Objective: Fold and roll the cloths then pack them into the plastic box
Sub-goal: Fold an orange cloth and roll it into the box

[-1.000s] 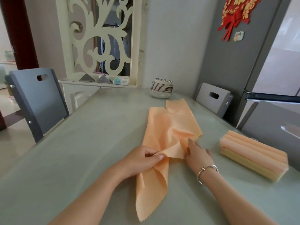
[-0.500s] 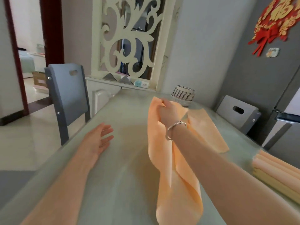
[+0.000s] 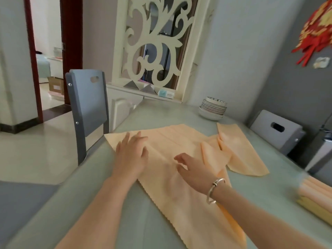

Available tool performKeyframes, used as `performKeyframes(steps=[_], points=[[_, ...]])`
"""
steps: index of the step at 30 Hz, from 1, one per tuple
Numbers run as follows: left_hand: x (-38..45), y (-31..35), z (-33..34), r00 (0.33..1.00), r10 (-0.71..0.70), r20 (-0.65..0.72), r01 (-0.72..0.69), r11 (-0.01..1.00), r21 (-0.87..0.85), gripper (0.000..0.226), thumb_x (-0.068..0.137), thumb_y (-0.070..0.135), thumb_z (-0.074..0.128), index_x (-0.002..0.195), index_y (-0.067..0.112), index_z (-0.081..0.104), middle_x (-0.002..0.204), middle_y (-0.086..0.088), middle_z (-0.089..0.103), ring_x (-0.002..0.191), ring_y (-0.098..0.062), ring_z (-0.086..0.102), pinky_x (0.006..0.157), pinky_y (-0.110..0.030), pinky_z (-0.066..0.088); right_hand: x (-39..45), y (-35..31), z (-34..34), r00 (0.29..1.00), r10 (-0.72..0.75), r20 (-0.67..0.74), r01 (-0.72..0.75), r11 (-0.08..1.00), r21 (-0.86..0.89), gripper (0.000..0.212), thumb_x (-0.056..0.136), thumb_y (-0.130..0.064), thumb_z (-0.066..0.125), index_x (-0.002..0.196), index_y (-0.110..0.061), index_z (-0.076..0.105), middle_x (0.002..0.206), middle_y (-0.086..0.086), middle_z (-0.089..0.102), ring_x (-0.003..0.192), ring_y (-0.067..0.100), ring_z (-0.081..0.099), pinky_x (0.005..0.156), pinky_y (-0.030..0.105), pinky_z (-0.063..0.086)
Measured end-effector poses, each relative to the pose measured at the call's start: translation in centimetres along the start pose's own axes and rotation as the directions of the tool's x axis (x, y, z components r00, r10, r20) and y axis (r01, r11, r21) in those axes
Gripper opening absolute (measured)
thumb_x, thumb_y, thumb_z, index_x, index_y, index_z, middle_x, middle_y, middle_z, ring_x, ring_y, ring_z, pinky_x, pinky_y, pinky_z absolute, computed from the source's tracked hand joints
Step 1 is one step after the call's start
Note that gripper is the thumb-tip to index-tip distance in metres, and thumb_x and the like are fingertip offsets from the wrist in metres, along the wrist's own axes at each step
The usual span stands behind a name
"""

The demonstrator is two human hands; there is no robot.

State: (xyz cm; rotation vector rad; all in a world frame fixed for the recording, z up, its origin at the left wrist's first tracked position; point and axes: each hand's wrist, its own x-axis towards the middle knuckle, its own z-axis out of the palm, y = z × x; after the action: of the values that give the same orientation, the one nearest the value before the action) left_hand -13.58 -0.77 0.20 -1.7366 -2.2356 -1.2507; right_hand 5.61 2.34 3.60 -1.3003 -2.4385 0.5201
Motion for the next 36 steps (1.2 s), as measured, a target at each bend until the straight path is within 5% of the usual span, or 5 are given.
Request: performKeyframes(steps=[5,13,18,25,36], points=[[-1.2,0.7,1.4,0.89,-0.153,0.429,-0.026,0.923,0.383,0.063,0.095,0.06,0.016,0.151,0.033,0.004,0.159,0.008,0.006,0.146,-0.022,0.005,0.116,-0.05,0.002,-5.4,1.3,-1.3,0.997,0.031,0.065,-0.007,0.94,-0.342,0.044,0.098,-0.031,0.035,0.141,-0.02,0.029,0.123,0.002,0.058,0.117,0.023,0.051,0.099,0.029,0.034],[-2.4,3.8,-1.2,0.903,-0.317,0.289,0.058,0.758,0.649,0.07,0.091,0.065,0.006,0.129,0.029,0.053,0.139,0.007,0.043,0.136,-0.029,0.02,0.112,-0.053,0.005,-1.9,3.8,0.1,0.986,0.148,0.079,-0.076,0.814,-0.576,0.039,0.094,-0.016,0.028,0.132,-0.016,0.04,0.136,0.002,0.044,0.133,0.018,0.036,0.115,0.047,0.004],[-3.2,4.1,-2.5,0.98,-0.179,0.089,0.103,0.834,0.542,0.049,0.097,0.05,0.022,0.082,0.024,0.061,0.098,0.005,0.063,0.114,-0.025,0.04,0.104,-0.042,0.025,-1.0,4.2,-0.8,0.999,0.045,-0.023,-0.05,0.934,-0.355,0.037,0.091,-0.015,0.035,0.121,-0.029,0.053,0.118,-0.006,0.061,0.115,0.019,0.052,0.104,0.031,0.033],[-1.7,2.6,1.1,0.971,-0.092,0.223,0.009,0.937,0.348,0.048,0.095,0.054,0.029,0.132,0.028,0.044,0.149,0.004,0.034,0.14,-0.028,0.021,0.116,-0.047,0.009,-0.6,6.6,-1.7,0.92,-0.036,-0.39,-0.037,0.984,-0.177,0.022,0.086,-0.015,0.05,0.101,-0.024,0.063,0.101,-0.001,0.055,0.101,0.02,0.047,0.088,0.03,0.039],[-0.8,1.8,2.8,0.894,-0.183,0.409,-0.008,0.907,0.422,0.067,0.089,0.068,0.018,0.149,0.038,0.014,0.159,0.009,0.004,0.146,-0.024,0.003,0.117,-0.049,0.006,4.6,7.1,-2.2,0.998,0.036,0.056,-0.051,0.956,0.291,0.022,0.089,-0.009,0.058,0.098,-0.028,0.065,0.079,-0.004,0.056,0.071,0.008,0.049,0.065,0.017,0.037]])
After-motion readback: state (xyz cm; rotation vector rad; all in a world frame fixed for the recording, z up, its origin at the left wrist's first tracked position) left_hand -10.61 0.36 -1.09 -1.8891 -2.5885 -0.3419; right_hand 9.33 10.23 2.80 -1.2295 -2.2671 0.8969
